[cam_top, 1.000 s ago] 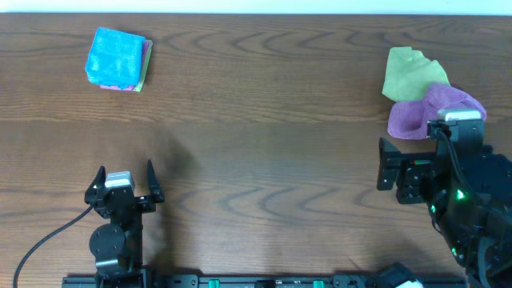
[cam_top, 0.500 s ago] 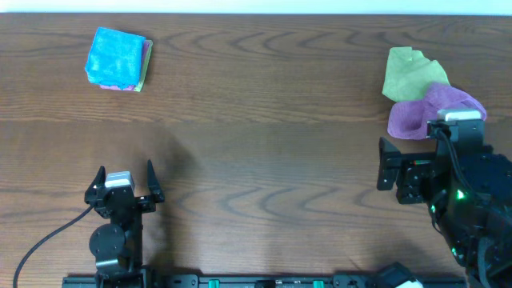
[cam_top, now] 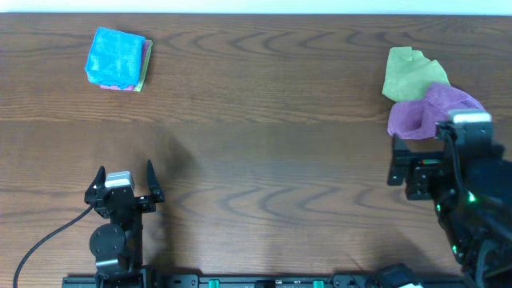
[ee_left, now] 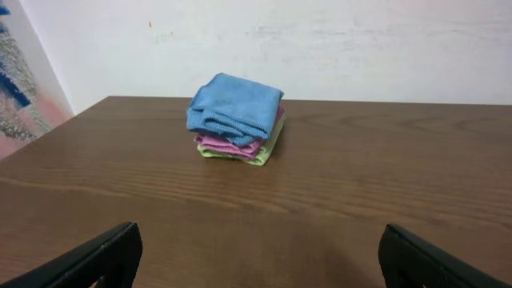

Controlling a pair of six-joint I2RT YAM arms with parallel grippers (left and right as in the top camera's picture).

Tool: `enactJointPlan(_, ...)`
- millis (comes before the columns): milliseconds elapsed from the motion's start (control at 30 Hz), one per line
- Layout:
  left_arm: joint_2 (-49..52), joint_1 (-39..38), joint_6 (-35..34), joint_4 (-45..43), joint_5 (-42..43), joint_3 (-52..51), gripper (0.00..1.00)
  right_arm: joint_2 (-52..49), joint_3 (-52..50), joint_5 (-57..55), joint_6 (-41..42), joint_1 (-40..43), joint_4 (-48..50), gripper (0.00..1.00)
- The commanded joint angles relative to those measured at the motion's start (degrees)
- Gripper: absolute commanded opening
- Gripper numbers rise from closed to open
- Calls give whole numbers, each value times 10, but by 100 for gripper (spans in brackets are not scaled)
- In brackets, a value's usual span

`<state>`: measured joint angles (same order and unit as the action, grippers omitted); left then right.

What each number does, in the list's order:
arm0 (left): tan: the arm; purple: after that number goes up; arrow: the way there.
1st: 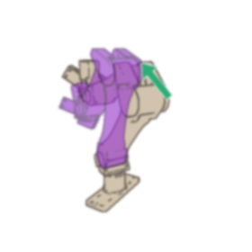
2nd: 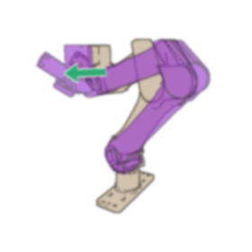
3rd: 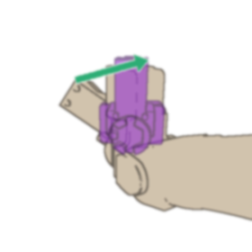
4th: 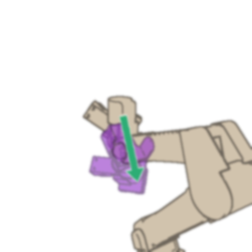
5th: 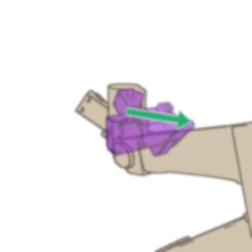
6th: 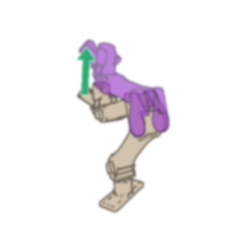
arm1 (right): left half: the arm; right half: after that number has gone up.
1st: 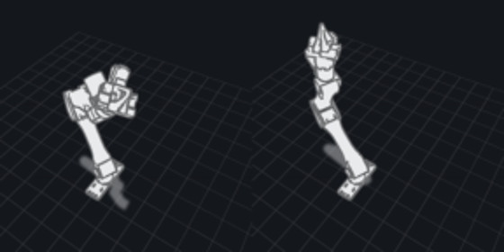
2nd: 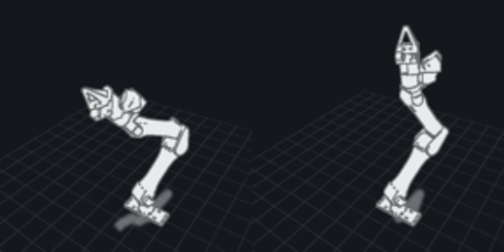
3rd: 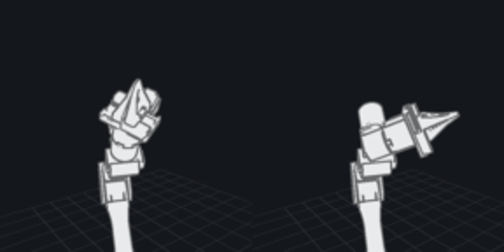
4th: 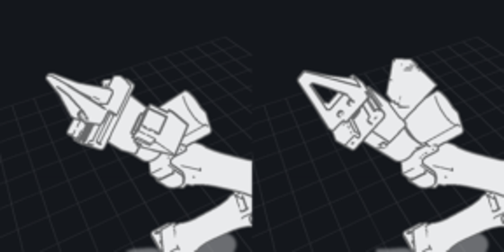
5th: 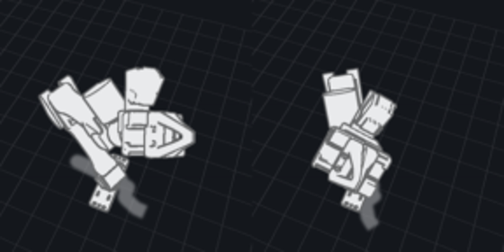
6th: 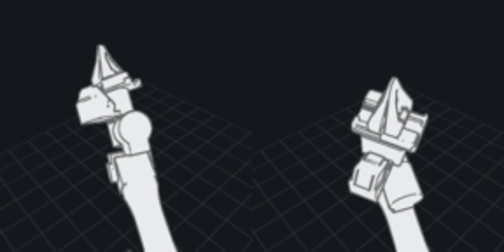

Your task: Fold the cloth

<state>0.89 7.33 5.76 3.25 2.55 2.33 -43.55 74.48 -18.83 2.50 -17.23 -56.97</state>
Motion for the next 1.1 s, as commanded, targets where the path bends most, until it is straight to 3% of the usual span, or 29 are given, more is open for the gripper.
enactJointPlan(0, 0, -2, -7, 11, -15, -21, 96, 79, -110, 117, -140, 75, 76, 99)
enactJointPlan(100, 0, -2, -6, 11, -15, -21, 96, 155, -241, 200, -201, 126, 183, 99)
enactJointPlan(200, 0, -2, -6, 11, -15, -21, 95, 209, -348, 214, -208, 140, 254, 99)
enactJointPlan(367, 0, -2, -6, 11, -15, -21, 96, 269, -462, 224, -208, 146, 307, 99)
enactJointPlan(667, 0, -2, -6, 11, -15, -21, 95, 361, -579, 223, -208, 145, 343, 99)
enactJointPlan(1067, 0, -2, -6, 11, -15, -21, 95, 410, -645, 223, -206, 138, 345, 99)
